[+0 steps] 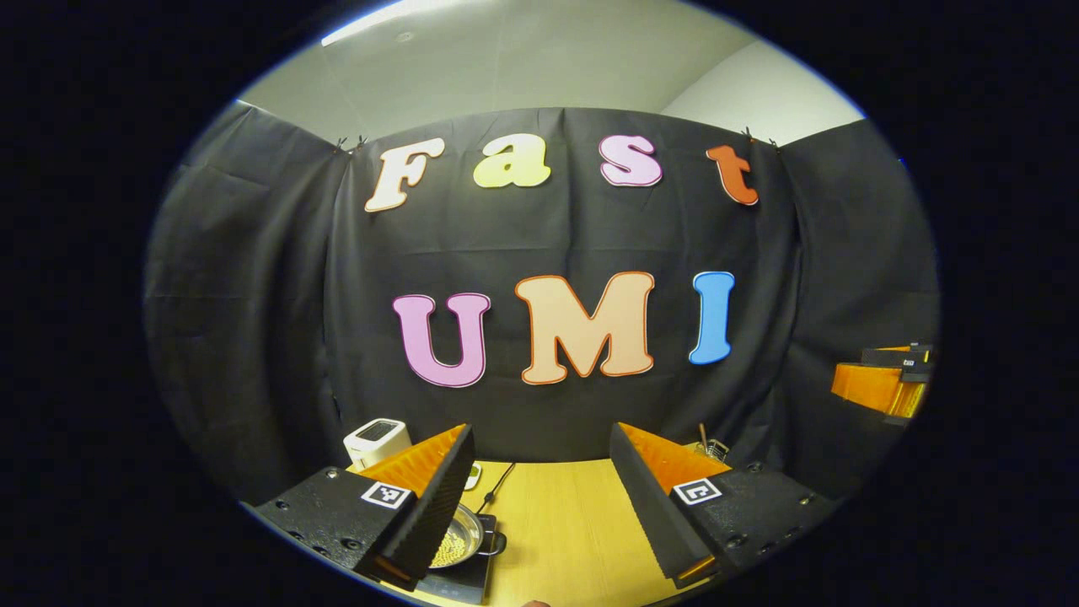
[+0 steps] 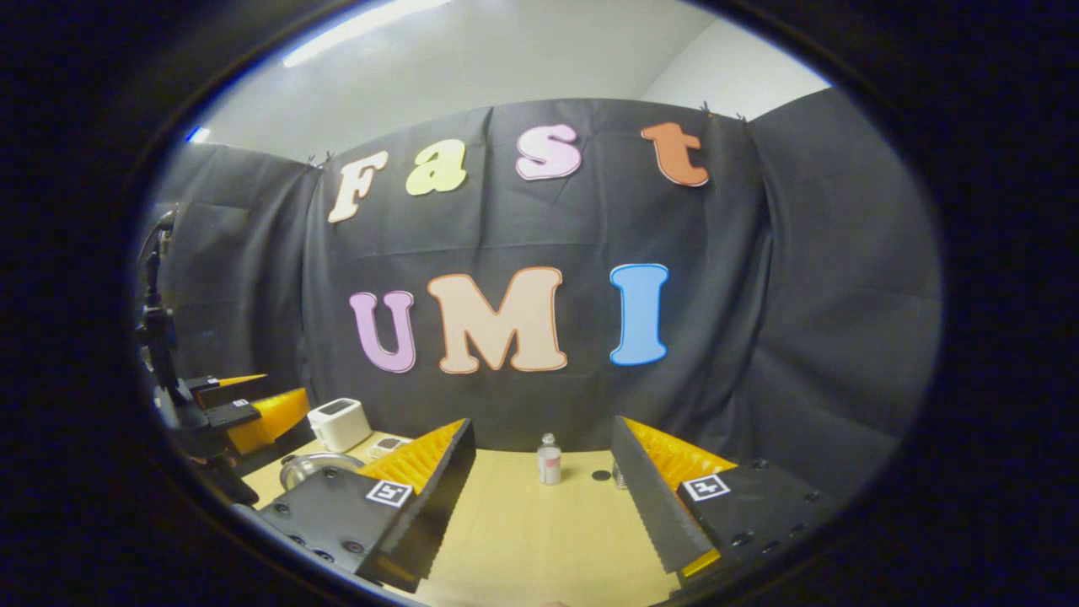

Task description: First push the handle of the pot to place it horizontally, then grasp the pot with both hands and set it on the induction cooktop.

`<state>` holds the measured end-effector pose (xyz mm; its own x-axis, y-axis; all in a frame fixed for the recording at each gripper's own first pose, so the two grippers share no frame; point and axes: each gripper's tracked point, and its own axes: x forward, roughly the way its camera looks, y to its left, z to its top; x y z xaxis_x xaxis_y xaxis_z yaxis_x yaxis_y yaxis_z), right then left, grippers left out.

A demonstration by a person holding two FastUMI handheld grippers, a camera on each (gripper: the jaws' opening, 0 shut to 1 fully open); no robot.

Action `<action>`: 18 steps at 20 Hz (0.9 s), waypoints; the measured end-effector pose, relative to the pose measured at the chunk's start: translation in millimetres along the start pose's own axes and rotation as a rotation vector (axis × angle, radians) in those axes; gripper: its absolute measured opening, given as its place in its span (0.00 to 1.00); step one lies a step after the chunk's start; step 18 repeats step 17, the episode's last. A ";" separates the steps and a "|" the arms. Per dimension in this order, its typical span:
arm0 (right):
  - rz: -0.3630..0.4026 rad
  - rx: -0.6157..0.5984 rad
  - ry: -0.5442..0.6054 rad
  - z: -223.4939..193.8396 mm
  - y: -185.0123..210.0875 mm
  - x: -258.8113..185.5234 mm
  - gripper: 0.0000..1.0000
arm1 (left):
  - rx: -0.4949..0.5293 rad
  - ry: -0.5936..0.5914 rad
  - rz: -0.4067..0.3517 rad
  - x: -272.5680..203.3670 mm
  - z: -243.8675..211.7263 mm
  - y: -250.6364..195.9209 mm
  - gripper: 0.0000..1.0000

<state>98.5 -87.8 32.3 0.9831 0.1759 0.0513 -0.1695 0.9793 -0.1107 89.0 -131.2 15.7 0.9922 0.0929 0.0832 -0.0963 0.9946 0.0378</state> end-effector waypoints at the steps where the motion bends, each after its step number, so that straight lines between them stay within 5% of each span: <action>1: -0.006 -0.002 -0.002 -1.1 -3.1 -6.4 0.93 | -0.007 -0.002 -0.005 -2.0 -0.8 -4.7 0.99; 18: -0.029 0.027 -0.014 -9.6 -14.9 -43.1 0.93 | -0.004 0.044 -0.001 -21.9 -14.8 -13.6 0.97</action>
